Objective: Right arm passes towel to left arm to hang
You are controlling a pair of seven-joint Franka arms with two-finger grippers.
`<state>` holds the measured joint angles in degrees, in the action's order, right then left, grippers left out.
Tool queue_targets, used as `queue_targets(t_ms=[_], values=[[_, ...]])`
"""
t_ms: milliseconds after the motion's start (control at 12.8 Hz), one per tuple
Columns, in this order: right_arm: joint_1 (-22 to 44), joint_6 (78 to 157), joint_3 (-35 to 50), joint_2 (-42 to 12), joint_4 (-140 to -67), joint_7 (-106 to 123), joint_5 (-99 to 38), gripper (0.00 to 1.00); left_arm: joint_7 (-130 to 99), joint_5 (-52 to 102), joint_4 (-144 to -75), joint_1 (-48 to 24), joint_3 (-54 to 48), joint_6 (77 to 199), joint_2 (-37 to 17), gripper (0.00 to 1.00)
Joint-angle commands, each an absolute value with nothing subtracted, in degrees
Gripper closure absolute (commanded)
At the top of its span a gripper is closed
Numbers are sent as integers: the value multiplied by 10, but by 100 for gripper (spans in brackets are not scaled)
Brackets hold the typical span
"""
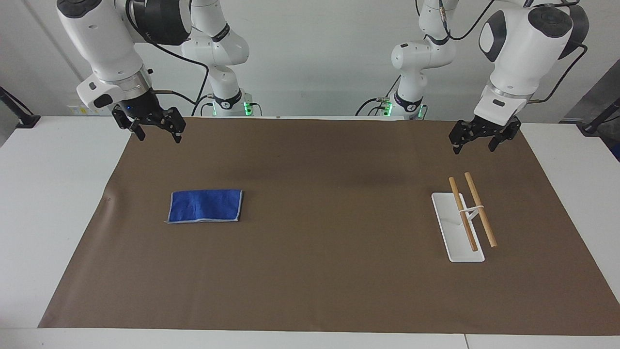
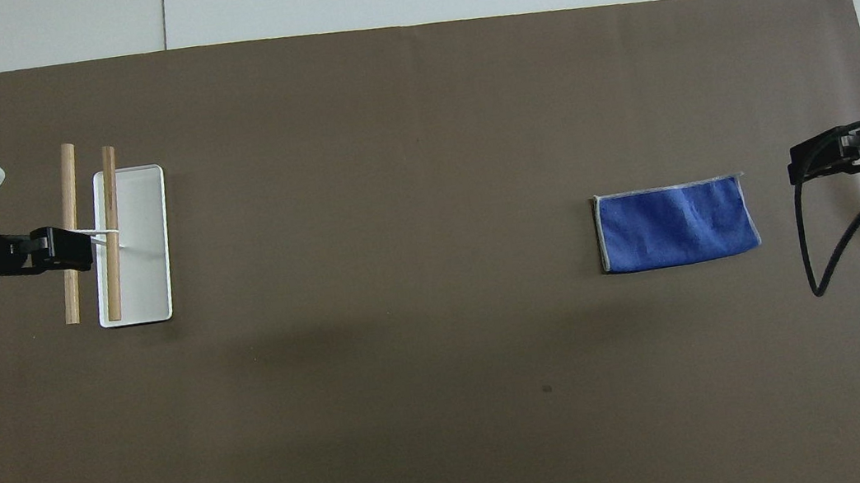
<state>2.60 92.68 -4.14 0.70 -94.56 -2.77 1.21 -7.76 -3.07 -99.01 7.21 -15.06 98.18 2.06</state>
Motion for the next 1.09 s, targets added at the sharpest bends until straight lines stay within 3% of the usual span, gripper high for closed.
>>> queue_targets(t_ms=[0, 546, 780, 1014], values=[[19, 946, -40, 19, -968, -18, 9, 0, -81, -24, -1002, 76, -150, 988, 33, 0], [6, 1041, -40, 45, -1068, -4, 5, 0, -81, -24, -1002, 76, -150, 988, 33, 0], [6, 1158, -40, 40, -1166, 34, -1, 0, -81, -24, -1003, 76, -150, 988, 33, 0], [11, 1258, -40, -3, -1222, 55, -2, 0, -81, -24, -1003, 76, -150, 988, 33, 0]])
